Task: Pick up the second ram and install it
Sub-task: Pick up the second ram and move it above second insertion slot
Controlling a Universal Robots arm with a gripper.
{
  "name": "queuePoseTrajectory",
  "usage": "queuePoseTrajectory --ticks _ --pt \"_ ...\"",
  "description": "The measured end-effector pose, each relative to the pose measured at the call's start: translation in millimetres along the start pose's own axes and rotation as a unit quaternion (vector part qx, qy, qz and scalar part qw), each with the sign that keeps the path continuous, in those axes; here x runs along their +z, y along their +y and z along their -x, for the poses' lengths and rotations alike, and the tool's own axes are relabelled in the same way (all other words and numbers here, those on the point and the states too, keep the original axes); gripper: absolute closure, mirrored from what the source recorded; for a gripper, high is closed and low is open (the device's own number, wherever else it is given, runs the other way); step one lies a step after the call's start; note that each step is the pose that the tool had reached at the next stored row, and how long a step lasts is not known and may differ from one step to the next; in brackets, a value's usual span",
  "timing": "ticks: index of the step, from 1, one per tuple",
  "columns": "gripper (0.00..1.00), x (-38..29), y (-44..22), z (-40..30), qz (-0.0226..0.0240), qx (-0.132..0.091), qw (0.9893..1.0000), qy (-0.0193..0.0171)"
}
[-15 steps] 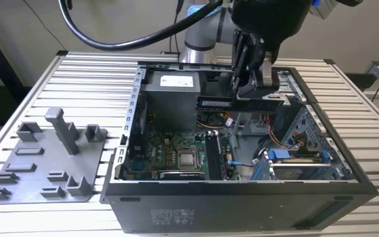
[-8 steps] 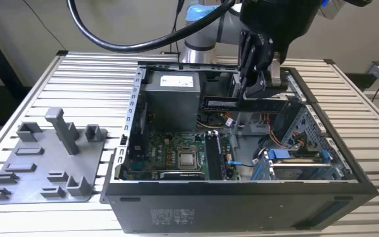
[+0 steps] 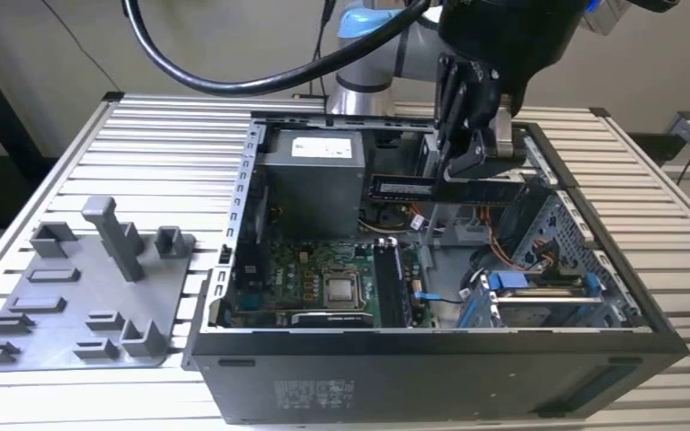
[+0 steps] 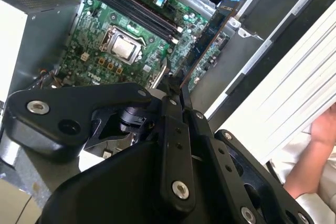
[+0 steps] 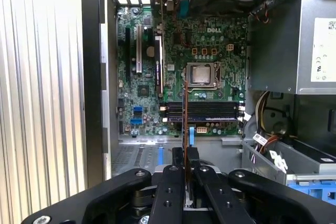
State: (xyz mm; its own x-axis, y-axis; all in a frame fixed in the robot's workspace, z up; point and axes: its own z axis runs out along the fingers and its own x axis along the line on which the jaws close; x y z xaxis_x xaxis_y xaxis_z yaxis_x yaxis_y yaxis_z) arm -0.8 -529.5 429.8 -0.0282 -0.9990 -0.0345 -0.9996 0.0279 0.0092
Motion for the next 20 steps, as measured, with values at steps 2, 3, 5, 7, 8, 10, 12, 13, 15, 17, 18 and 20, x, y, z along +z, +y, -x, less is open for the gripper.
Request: queuePoseTrajectory --ticks 2,3,5,7,8,10,12,13,15,17,18,20 --pt "0.86 0.0 -0.1 0.9 0.0000 0.000 1.0000 0.0001" --pt "0.86 0.1 0.0 1.7 0.0000 0.000 1.0000 0.0000" --pt "0.86 0.1 0.0 3.8 0.0000 0.000 1.0000 0.0000" --pt "0.86 0.2 -0.1 6.1 0.0000 0.000 1.0000 0.0000" --pt "0.86 0.3 -0.2 7.5 0.0000 0.000 1.0000 0.0000" --pt "0.86 0.3 -0.5 10.4 0.0000 0.000 1.0000 0.0001" --pt "0.86 0.5 -0.8 13.5 0.0000 0.000 1.0000 0.0000" --pt "0.86 0.5 -0.9 15.2 0.0000 0.000 1.0000 0.0000" --pt "0.86 0.7 -1.2 18.7 0.0000 0.000 1.0000 0.0000" --pt "0.86 0.8 -1.4 22.1 0.0000 0.000 1.0000 0.0000" --pt "0.86 0.9 -1.6 23.9 0.0000 0.000 1.0000 0.0000" --pt "0.86 1.0 -1.9 27.5 0.0000 0.000 1.0000 0.0001"
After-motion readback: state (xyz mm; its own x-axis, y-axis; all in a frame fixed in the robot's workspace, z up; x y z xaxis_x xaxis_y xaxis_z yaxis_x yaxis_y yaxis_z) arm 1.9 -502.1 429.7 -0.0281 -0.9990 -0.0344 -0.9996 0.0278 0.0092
